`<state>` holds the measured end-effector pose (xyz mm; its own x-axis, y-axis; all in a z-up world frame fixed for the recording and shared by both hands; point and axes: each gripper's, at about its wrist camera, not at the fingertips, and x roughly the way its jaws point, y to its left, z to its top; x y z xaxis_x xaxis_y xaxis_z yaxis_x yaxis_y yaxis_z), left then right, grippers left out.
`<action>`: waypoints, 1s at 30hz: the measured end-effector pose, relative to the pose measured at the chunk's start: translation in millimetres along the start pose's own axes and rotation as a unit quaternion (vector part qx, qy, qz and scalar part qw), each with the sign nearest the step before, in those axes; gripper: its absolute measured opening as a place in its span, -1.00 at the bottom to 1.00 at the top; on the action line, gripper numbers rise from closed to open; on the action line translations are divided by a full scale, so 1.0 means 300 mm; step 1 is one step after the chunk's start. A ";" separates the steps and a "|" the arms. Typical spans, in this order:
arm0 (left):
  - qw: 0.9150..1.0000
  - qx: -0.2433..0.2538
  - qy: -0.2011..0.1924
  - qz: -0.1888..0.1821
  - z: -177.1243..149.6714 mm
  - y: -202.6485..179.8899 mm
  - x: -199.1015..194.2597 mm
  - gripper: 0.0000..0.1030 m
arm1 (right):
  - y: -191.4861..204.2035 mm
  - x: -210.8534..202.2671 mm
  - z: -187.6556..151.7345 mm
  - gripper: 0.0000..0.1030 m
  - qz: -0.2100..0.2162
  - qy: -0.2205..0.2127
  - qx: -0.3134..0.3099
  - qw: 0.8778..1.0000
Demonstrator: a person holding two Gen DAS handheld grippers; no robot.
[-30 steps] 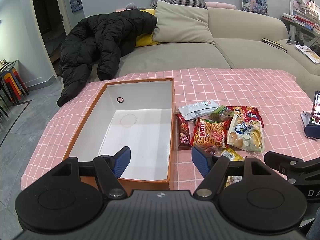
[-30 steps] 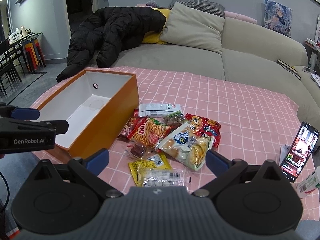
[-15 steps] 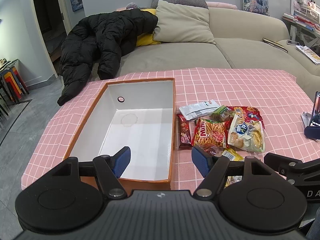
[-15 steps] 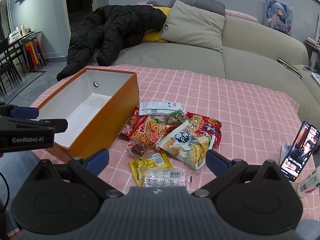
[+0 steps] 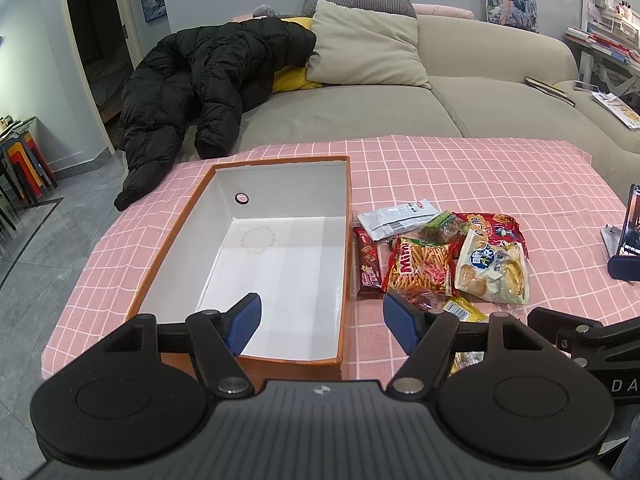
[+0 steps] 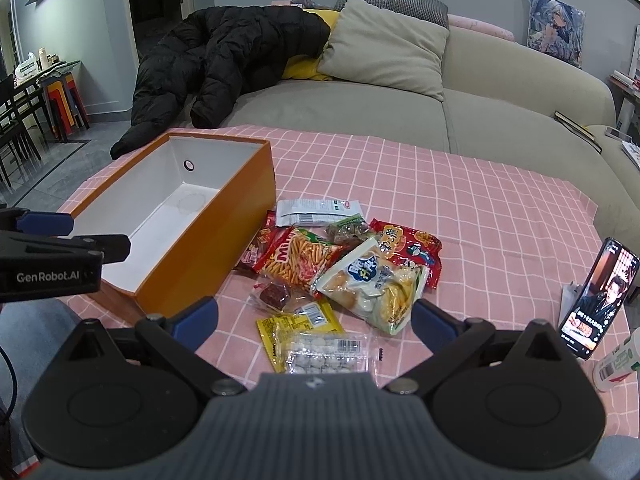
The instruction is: Organize snacks
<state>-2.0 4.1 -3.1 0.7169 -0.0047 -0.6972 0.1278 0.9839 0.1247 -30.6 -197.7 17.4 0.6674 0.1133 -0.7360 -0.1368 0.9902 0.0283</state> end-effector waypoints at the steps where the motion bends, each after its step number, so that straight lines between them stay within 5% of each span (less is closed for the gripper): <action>1: 1.000 0.000 0.000 0.000 0.000 0.000 0.000 0.60 | 0.000 0.000 0.000 0.93 0.000 0.000 0.000 1.000; 15: 1.000 0.003 0.001 -0.007 -0.002 -0.010 0.000 0.60 | -0.012 0.009 -0.008 0.93 0.001 0.005 0.005 1.000; 22: 0.999 0.033 -0.016 -0.034 0.022 -0.029 -0.003 0.51 | -0.056 0.034 -0.021 0.91 0.039 0.003 0.024 0.999; 30: 0.990 0.056 0.016 -0.127 0.067 -0.103 0.038 0.03 | -0.120 0.103 -0.043 0.43 0.031 0.027 0.002 0.999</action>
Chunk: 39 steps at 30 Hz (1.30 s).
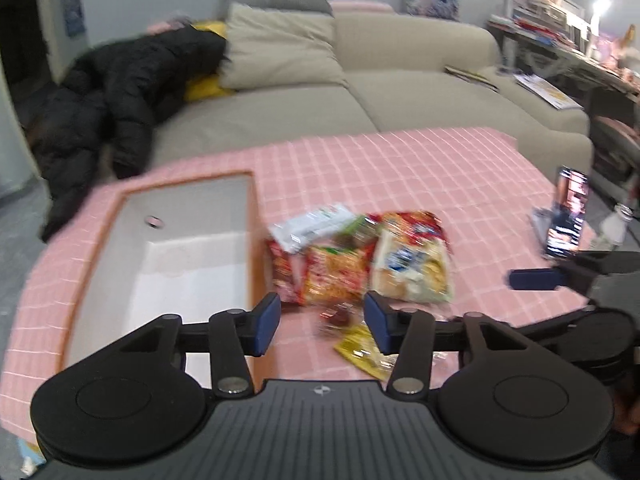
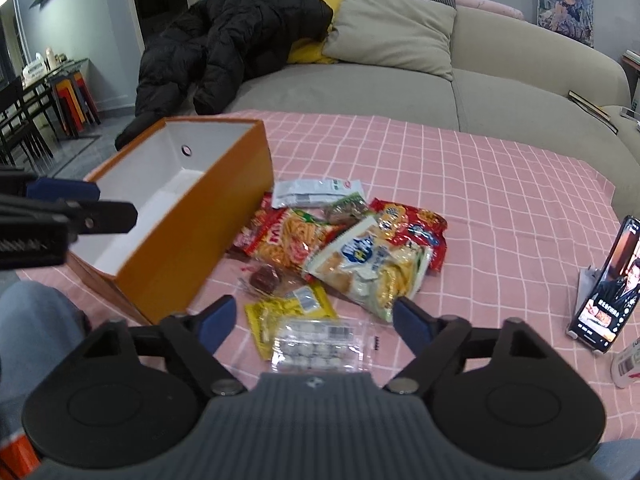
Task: Organize snacks
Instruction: 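Grasp the red stick-snack bag with left tool while right tool grasps the white cracker bag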
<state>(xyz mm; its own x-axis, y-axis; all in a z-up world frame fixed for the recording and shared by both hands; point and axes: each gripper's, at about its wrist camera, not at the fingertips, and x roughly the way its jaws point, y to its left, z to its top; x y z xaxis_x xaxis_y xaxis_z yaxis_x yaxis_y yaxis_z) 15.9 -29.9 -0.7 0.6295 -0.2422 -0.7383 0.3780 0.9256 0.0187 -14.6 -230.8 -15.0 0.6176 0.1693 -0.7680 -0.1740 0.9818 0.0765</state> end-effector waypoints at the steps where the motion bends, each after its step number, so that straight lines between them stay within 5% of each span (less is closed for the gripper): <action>1: 1.000 0.000 0.014 -0.011 0.006 -0.006 0.020 0.02 | -0.010 0.012 0.000 0.35 0.001 0.004 -0.005 1.000; 7: 0.997 0.006 0.060 -0.045 0.023 -0.045 0.130 0.02 | -0.057 0.084 -0.007 0.20 0.001 0.017 -0.033 0.999; 13: 0.996 0.033 0.066 -0.053 0.072 -0.066 0.235 0.29 | -0.094 0.168 0.013 0.48 0.001 0.017 -0.088 0.996; 17: 0.995 0.042 0.074 -0.051 0.108 -0.057 0.321 0.44 | -0.116 0.227 0.041 0.50 0.008 0.014 -0.120 0.993; 22: 0.993 0.044 0.100 -0.048 0.137 -0.032 0.455 0.45 | -0.128 0.333 0.076 0.68 0.013 0.026 -0.148 0.989; 39: 0.985 0.015 0.169 -0.035 0.159 -0.007 0.735 0.54 | -0.122 0.568 0.096 0.71 0.004 0.072 -0.208 0.975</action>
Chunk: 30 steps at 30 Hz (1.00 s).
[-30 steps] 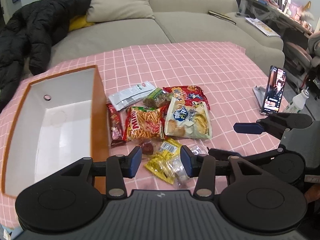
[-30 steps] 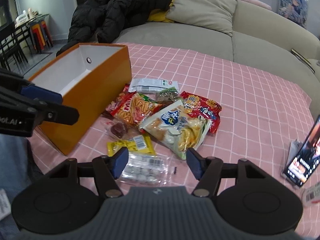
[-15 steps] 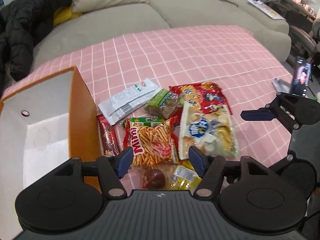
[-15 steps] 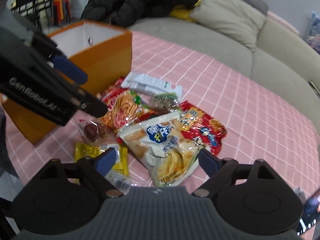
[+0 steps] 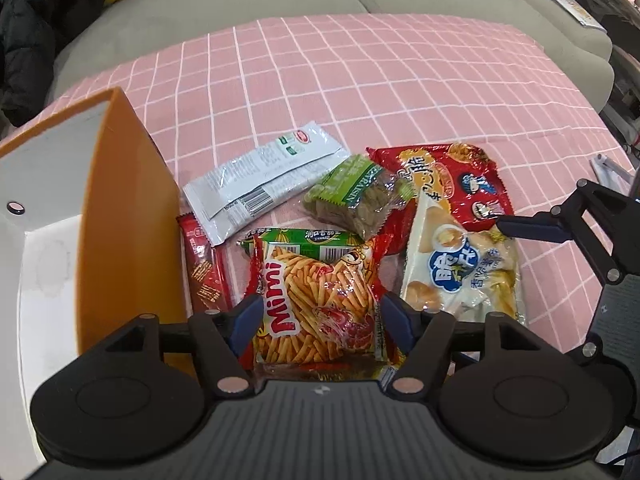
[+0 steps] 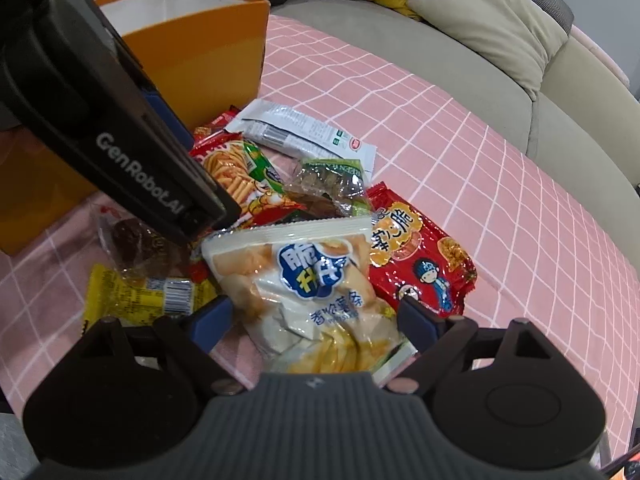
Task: Organize snacks
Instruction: 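Grasp the red stick-snack bag with left tool while right tool grasps the white cracker bag, then carry both bags over the orange box and release them inside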
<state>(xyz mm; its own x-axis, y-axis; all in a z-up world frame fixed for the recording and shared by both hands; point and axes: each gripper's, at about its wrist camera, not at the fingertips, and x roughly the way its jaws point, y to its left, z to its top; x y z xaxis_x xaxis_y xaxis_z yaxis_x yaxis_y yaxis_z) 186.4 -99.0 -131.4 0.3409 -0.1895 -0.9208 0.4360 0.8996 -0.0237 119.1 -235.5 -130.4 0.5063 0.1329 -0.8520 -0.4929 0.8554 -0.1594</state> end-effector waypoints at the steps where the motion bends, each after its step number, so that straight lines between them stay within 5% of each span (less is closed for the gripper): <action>1: 1.000 -0.002 0.003 0.002 0.001 0.002 0.010 0.54 | 0.000 0.004 0.000 0.72 0.001 0.000 -0.001 1.000; 8: 1.000 -0.011 0.013 -0.008 0.007 0.009 0.050 0.59 | -0.006 0.013 0.000 0.63 0.005 0.001 0.008 1.000; 15: 0.999 -0.034 0.007 -0.010 -0.001 0.021 0.063 0.36 | -0.004 0.013 0.001 0.47 0.002 0.004 0.009 1.000; 22: 1.000 -0.025 -0.002 -0.003 0.000 0.000 0.039 0.07 | 0.005 0.001 0.006 0.10 0.006 -0.001 -0.008 1.000; 25: 1.000 -0.026 -0.009 0.000 -0.010 -0.006 0.021 0.02 | 0.017 -0.012 0.006 -0.26 0.005 -0.007 -0.024 1.000; 30: 0.999 -0.025 -0.029 0.001 -0.019 -0.014 -0.030 0.01 | 0.014 -0.038 0.011 -0.31 0.000 -0.008 -0.022 1.000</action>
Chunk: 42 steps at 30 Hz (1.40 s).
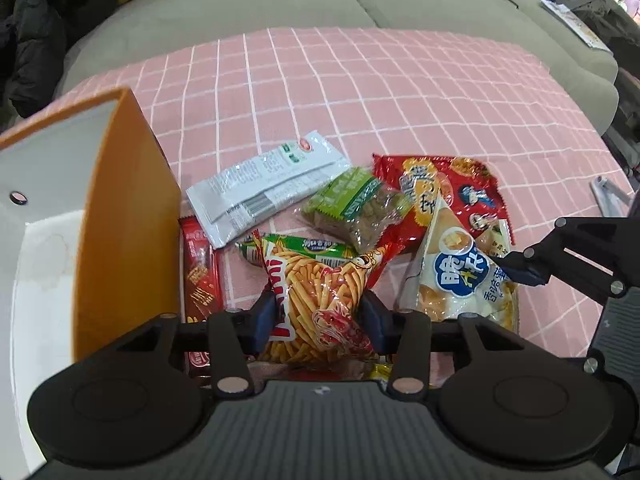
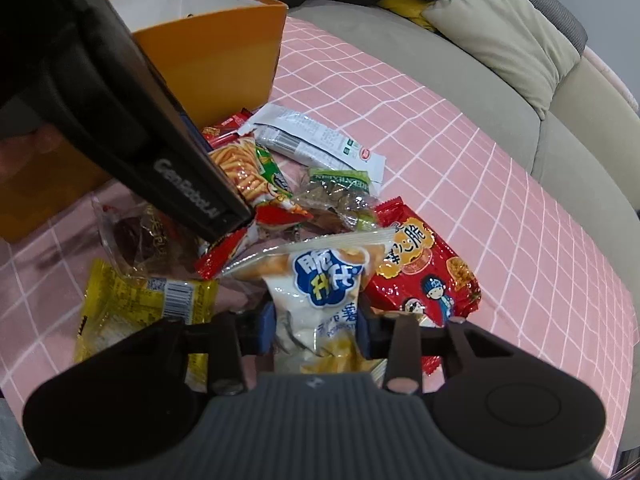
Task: Organize snacks
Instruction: 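Carry both bags over the orange box and release them inside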
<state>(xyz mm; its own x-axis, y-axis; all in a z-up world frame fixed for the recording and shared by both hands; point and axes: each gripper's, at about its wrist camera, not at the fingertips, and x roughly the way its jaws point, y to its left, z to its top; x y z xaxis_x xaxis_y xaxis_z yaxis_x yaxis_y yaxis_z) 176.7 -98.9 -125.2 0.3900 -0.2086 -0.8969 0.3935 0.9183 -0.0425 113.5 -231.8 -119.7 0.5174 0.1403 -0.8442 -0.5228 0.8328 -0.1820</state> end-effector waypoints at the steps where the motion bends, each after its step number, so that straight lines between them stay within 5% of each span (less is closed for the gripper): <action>1: 1.000 0.001 -0.004 0.001 -0.003 0.000 -0.010 0.01 | -0.002 -0.009 0.002 -0.31 -0.003 -0.003 0.001 1.000; 16: 0.995 -0.004 -0.094 0.021 -0.052 0.003 -0.349 0.01 | 0.046 -0.298 0.036 -0.31 -0.029 -0.084 0.032 0.996; 26: 0.988 0.004 -0.139 0.062 -0.072 0.107 -0.583 0.01 | 0.139 -0.488 0.161 -0.31 0.015 -0.163 0.057 0.985; 33: 0.982 -0.029 -0.145 0.119 -0.059 0.284 -0.630 0.02 | 0.229 -0.483 0.308 -0.31 0.059 -0.194 0.051 0.978; 42: 0.984 -0.079 -0.102 0.119 -0.036 0.546 -0.526 0.02 | 0.335 -0.331 0.512 -0.31 0.090 -0.186 0.012 0.978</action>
<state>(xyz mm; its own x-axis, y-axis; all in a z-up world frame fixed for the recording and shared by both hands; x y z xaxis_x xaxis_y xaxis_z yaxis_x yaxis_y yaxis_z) 170.6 88.1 4.7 0.6215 -0.0296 -0.7829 0.1426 0.9869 0.0759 113.6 -79.8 23.1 0.6318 0.4676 -0.6182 -0.6144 0.7884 -0.0315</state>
